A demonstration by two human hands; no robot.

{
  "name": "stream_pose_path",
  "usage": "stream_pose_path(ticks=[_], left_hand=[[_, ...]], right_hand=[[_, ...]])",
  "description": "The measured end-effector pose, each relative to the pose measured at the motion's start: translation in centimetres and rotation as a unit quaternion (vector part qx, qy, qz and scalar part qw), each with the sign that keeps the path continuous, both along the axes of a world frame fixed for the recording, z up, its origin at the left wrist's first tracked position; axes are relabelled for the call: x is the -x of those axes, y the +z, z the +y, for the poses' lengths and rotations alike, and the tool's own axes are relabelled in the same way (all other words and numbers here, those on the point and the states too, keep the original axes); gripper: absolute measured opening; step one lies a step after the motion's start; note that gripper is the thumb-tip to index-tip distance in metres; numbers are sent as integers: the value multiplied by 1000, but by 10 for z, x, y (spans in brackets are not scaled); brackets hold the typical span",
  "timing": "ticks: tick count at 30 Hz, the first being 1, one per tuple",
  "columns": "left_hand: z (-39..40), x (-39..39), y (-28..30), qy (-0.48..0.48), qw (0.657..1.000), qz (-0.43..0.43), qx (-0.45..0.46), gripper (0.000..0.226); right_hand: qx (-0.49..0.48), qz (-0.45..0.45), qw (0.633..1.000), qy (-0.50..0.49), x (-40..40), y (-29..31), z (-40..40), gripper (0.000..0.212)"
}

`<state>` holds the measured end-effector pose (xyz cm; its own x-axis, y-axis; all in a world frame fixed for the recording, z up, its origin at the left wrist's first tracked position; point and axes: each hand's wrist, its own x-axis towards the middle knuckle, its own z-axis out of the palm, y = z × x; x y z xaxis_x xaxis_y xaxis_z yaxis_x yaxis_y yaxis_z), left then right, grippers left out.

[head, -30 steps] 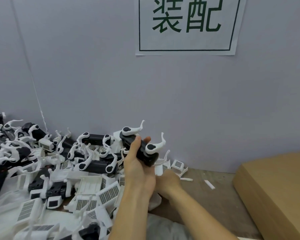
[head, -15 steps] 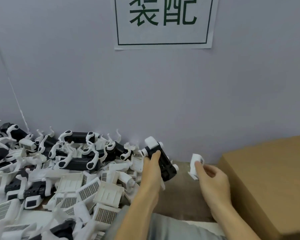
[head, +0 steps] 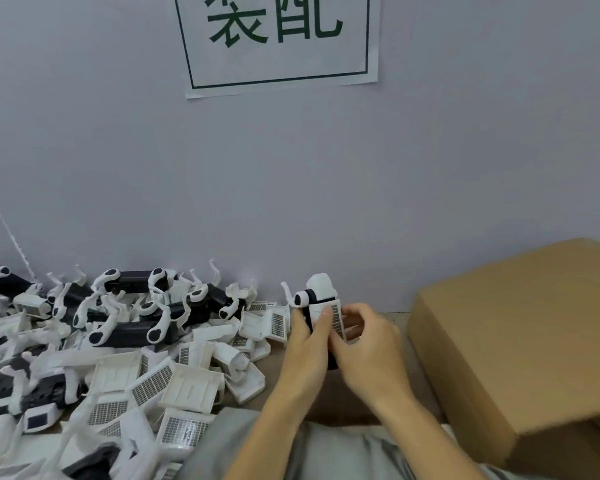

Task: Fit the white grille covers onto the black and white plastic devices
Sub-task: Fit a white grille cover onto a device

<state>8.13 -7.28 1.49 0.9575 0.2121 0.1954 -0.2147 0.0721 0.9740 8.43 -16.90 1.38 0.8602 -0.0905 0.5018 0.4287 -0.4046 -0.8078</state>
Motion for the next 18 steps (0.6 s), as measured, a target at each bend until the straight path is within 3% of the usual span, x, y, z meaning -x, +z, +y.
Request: stream_pose_path(ticks=[10,16,18], left_hand=[[7,0,-5,60,998,-13,29,14],[10,1,-2,38,996,-10,75,22],[9,3,-2,7,997,-22,69,22]], right_hand=[[-31,26,998,44,-3,-4,1,19],[-159,78,977,117,-6,-3,1,4],[-176,95,970,139,-7,-1,1,10]])
